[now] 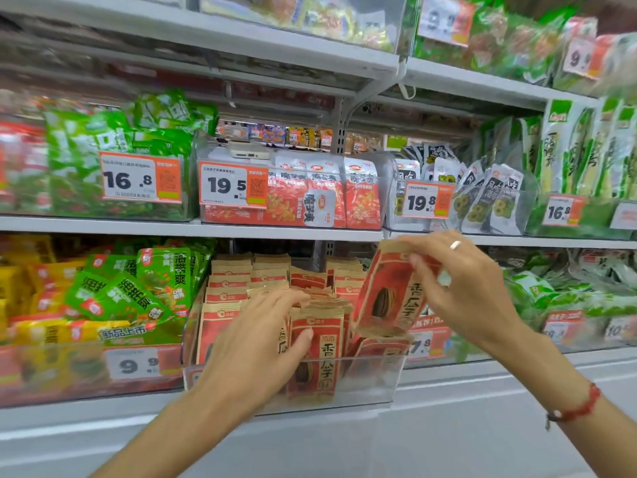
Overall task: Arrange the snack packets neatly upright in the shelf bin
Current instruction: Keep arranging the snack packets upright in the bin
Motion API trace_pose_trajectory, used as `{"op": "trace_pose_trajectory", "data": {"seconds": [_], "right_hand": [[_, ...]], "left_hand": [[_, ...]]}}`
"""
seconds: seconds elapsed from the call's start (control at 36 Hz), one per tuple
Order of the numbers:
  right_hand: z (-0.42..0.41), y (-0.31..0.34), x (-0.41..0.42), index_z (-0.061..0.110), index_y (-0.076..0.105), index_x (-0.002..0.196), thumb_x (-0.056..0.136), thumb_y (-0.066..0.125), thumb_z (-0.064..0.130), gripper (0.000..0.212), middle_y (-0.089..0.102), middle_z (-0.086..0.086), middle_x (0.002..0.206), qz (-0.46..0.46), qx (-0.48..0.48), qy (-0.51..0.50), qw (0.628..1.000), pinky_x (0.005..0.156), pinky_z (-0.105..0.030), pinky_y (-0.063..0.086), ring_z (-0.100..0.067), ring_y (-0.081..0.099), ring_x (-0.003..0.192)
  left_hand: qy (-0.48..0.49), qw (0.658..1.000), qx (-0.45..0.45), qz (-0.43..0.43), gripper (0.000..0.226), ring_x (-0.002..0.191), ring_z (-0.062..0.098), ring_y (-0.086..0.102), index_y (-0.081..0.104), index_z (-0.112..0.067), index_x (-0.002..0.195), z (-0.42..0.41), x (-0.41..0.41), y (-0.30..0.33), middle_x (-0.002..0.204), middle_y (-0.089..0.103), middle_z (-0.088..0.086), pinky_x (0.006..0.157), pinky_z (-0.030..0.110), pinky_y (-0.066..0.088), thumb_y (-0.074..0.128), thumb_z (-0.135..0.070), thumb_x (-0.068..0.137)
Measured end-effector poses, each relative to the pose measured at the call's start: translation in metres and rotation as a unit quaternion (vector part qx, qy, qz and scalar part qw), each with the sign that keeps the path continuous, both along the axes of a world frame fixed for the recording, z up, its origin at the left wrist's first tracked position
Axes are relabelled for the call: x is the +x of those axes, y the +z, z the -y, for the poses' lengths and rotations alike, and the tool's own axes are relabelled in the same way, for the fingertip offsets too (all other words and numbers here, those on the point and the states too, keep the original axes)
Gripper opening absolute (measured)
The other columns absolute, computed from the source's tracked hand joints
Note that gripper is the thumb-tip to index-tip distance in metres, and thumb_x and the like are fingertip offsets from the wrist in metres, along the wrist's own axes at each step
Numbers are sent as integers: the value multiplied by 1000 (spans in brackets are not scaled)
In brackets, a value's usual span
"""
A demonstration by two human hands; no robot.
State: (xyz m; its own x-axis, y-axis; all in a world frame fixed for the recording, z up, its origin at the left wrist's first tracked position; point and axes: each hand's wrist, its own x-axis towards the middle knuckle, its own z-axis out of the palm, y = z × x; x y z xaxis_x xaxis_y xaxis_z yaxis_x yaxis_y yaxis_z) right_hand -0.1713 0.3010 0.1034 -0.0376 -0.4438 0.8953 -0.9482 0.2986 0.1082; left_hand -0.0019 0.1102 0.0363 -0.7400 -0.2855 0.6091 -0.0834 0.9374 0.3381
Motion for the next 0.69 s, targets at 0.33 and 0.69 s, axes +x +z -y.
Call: {"op": "trace_pose_trajectory", "data": {"seconds": [0.33,0.69], "right_hand": [[42,-30,79,17,70,111,89,63,6,25,68,18,102,343,82,170,920,83,-14,51,8,63,96],[64,-84,82,24,63,109,91,63,20,18,73,3,101,674,139,213,693,82,-26,57,-6,70,88]], "left_hand": [[-118,898,418,-73,39,95,-7,64,61,-37,110,-21,34,-29,104,67,-28,76,12,47,63,-53,74],[-47,854,514,-60,21,96,10,70,67,-16,108,-3,46,-66,101,75,-5,78,18,54,59,-28,92]]}}
